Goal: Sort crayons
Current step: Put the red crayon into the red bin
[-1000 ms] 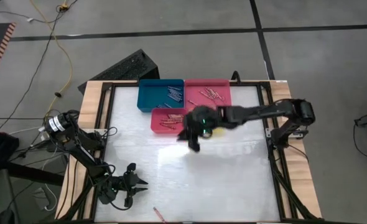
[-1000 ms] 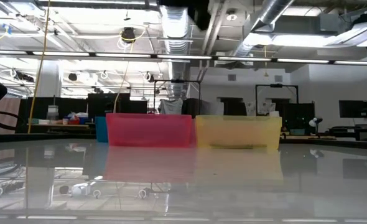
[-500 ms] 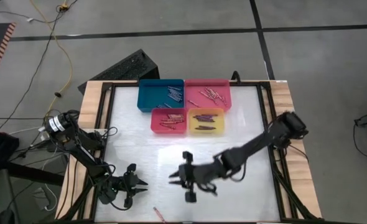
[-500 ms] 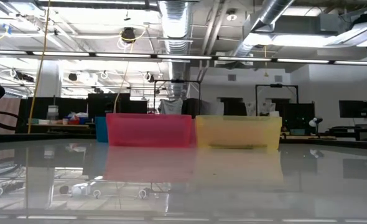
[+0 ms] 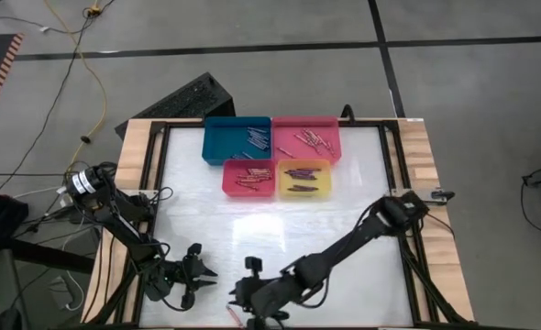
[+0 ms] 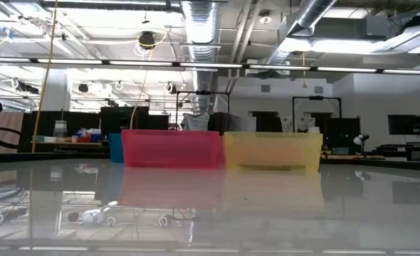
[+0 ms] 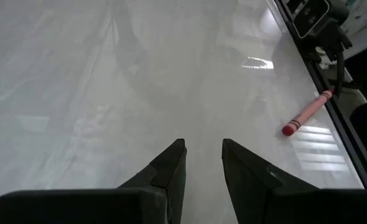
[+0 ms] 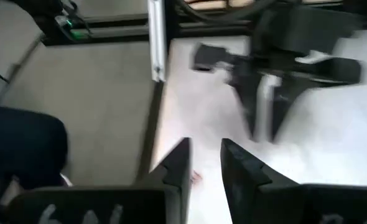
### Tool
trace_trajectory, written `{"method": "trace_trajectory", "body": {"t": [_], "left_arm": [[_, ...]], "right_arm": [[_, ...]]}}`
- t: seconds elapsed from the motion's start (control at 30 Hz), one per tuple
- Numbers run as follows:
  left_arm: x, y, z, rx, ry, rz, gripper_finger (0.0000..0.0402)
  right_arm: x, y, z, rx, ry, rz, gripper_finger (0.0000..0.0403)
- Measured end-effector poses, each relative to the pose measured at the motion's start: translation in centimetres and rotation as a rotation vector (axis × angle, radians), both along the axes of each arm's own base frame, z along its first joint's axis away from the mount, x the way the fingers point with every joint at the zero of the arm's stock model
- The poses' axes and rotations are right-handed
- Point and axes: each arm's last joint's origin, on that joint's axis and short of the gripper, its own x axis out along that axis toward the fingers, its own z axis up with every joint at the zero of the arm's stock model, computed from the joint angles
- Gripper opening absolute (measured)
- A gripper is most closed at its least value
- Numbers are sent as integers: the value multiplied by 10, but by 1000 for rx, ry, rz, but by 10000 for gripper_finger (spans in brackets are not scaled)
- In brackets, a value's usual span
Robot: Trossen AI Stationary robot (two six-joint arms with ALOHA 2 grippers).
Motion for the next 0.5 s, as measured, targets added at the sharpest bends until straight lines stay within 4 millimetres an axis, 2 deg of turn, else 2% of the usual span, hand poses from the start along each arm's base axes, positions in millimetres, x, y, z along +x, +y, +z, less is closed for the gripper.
{"method": "trace_trajectory", "body": {"t": [0.27, 0.5], "left_arm": [[0, 0, -1, 15, 3, -7, 94], [0, 0, 0, 17, 1, -9, 94]], "right_arm": [[19, 22, -18, 18, 140, 16, 93], [28, 31, -37, 37, 210, 4, 107]]}}
